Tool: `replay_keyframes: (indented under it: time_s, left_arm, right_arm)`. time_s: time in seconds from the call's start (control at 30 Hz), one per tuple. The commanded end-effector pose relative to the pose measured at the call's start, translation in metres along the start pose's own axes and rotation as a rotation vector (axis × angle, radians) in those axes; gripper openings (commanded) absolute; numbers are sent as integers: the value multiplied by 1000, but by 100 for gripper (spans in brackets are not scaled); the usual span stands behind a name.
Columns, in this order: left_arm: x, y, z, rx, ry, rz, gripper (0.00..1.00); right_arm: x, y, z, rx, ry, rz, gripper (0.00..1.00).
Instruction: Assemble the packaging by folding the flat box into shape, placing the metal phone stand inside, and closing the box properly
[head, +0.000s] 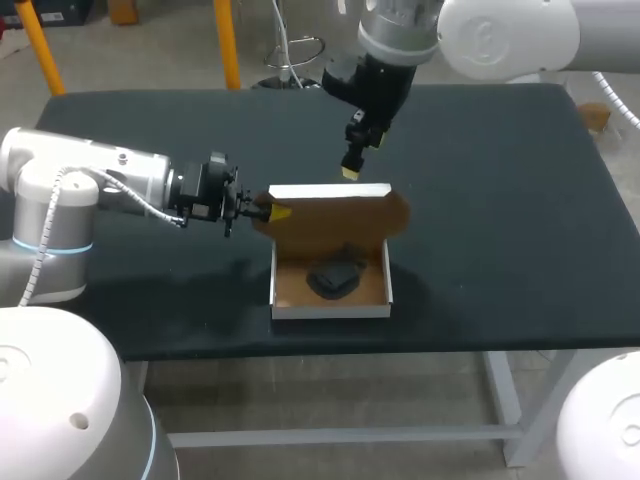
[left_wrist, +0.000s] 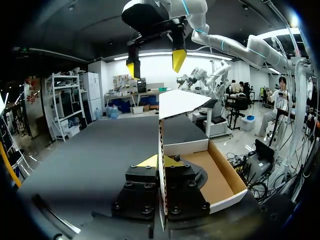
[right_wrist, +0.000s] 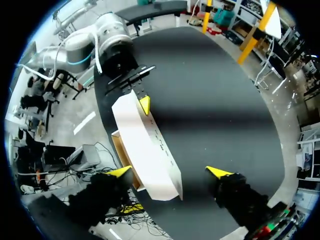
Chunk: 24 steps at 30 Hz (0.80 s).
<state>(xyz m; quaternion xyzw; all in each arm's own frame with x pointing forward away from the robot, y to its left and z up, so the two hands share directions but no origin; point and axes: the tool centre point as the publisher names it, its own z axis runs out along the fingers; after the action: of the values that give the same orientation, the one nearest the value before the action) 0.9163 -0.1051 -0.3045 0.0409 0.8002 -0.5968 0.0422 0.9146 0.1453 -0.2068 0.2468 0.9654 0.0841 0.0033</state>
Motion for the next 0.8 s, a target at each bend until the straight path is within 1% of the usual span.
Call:
replay_keyframes:
  time_s: [0.03,0.07,0.13,0.3,0.47,0.67,0.8]
  left_arm:
    - [2,-2,2,-16,-5,30,0]
    - [3,-3,3,-11,-1,41,0]
    - [4,-4,3,-13,-7,59,0]
    - [7,-7,3,-14,-22,108,0]
    - [9,-6,2,-15,-56,144,0]
    - [11,-2,1,-23,-101,194,0]
    - [12,0,0,-23,-126,234,0]
  right_arm:
    - [-2,2,-1,26,5,63,100]
    - [-3,1,-1,29,4,72,100]
    - [-4,0,-2,36,18,135,100]
    - [-5,-5,-4,59,75,262,100]
    - [-6,-11,-2,62,112,339,100]
    - [-8,-17,0,73,115,426,100]
    - [-10,-21,0,74,133,495,100]
